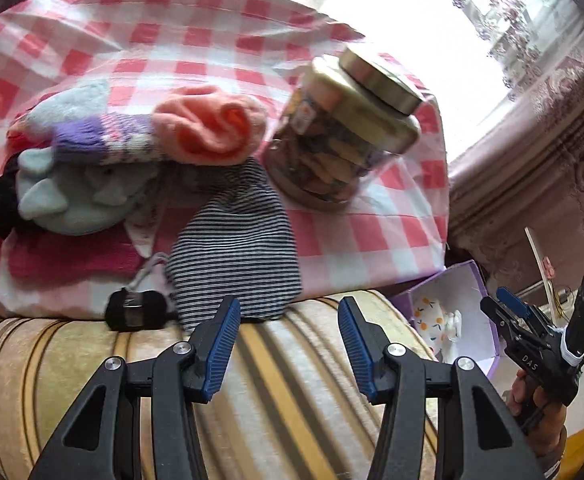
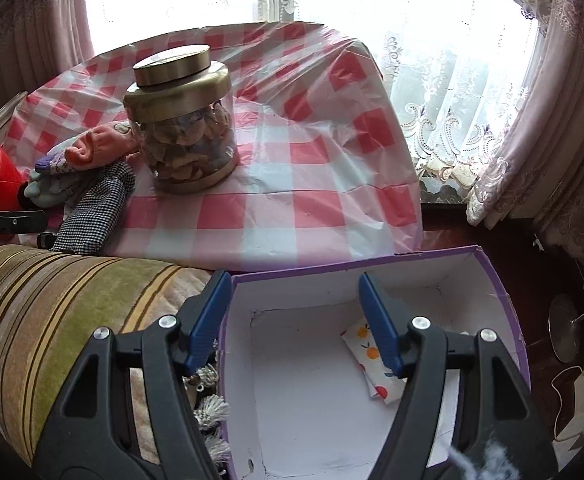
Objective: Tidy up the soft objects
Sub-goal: 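Move the right tool back to the pile and grasp the black elastic band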
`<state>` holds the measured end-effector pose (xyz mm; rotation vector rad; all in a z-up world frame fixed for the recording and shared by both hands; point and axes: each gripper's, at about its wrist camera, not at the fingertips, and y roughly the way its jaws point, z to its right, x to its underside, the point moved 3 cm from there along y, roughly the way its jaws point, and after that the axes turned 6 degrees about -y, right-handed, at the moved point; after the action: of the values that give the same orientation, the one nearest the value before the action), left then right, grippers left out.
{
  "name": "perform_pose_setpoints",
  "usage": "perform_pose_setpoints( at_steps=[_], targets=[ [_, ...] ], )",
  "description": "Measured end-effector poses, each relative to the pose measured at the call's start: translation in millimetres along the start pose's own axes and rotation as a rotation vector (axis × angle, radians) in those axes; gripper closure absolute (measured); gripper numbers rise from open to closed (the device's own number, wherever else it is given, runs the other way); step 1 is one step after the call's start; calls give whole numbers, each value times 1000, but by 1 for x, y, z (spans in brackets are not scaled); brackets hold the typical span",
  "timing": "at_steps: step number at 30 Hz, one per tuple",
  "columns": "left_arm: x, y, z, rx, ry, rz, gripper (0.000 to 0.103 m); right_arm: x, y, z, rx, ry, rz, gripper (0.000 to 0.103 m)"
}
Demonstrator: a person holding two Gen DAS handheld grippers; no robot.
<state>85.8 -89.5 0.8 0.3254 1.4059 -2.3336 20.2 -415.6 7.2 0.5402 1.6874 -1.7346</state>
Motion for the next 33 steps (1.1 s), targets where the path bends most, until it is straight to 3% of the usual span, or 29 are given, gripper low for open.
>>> perform_pose_setpoints(
  at_steps=[10,19,24,33],
  targets=[
    [-17,-29,-79,-109,-107,81,51,-27,12,-59,-108,-134,-5,33],
    [-38,-44,-111,-252,-59,151,51,-53,25,-154,-322,-405,-9,33],
    [-46,-39,-120,-266,-59,146,51,-60,37,-201,-449,-483,-49,33],
    [-54,-29,-129,-248,-79,143,51,-65,59,-270,-550,-623,-91,33]
  ],
)
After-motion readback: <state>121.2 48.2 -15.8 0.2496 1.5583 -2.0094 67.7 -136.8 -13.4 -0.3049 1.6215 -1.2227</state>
